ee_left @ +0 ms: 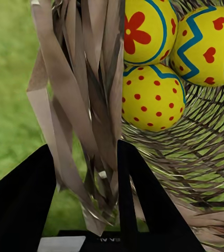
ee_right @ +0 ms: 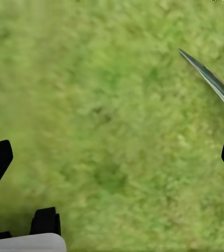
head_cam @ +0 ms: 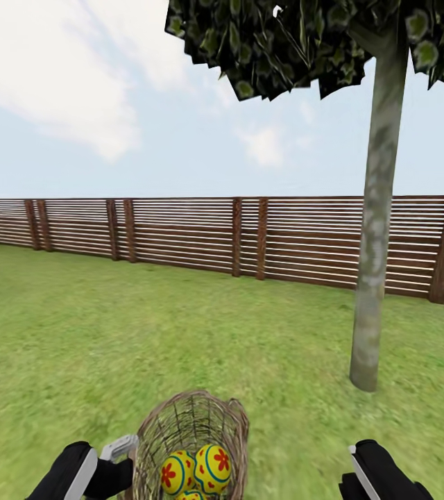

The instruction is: Take the three Easter eggs out of the wicker basket on the lawn in the garden, then place them on the lawn next to a single tree (choose any tree) so that all three eggs are next to the same tree and none are left in the basket.

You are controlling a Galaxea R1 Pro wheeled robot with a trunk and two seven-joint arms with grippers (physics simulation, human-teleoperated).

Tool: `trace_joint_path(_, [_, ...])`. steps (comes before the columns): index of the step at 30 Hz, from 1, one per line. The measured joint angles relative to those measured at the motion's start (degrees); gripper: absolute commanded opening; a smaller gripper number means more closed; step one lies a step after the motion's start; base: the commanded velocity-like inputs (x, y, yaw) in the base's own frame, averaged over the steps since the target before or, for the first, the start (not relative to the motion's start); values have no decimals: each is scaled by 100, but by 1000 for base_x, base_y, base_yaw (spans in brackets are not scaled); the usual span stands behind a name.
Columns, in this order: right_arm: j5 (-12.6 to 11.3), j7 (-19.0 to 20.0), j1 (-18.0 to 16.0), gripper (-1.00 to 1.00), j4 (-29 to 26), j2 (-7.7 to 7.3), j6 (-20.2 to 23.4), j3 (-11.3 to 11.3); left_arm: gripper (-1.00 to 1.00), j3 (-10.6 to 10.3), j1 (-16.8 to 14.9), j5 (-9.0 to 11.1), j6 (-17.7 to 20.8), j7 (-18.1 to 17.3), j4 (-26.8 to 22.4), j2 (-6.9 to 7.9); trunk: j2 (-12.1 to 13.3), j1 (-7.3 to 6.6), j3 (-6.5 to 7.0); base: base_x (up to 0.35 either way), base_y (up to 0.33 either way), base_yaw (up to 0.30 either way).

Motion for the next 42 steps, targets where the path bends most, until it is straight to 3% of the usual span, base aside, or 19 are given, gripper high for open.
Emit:
trace_joint_path(2, [3,0,-1,100,2,3,-3,3,-100,1,0,67,3,-6,-3,0,0,0,0,334,0,-15])
trace_joint_path(6, [7,-1,-1,100,2,4,-8,6,-100,1,1,-37,1,4,-2,1,0,0,0,334,0,-1])
trace_joint_path(10, [6,-1,-1,100,2,6,-9,6,-100,1,1,31,1,-1,-3,0,0,0,0,334,0,0])
trace_joint_path(26, [10,-3,-1,100,2,13,-10,10,-100,-7,1,-2,0,-4,-11,1,0,0,0,334,0,-2])
trace_joint_path(39, [7,-1,-1,100,1,11,-8,6,-100,-1,1,63,1,-7,-3,0,0,0,16,334,0,-213])
trace_joint_path(42, [7,-1,-2,100,2,11,-8,6,-100,1,1,-12,1,4,0,-2,0,0,16,334,0,-52])
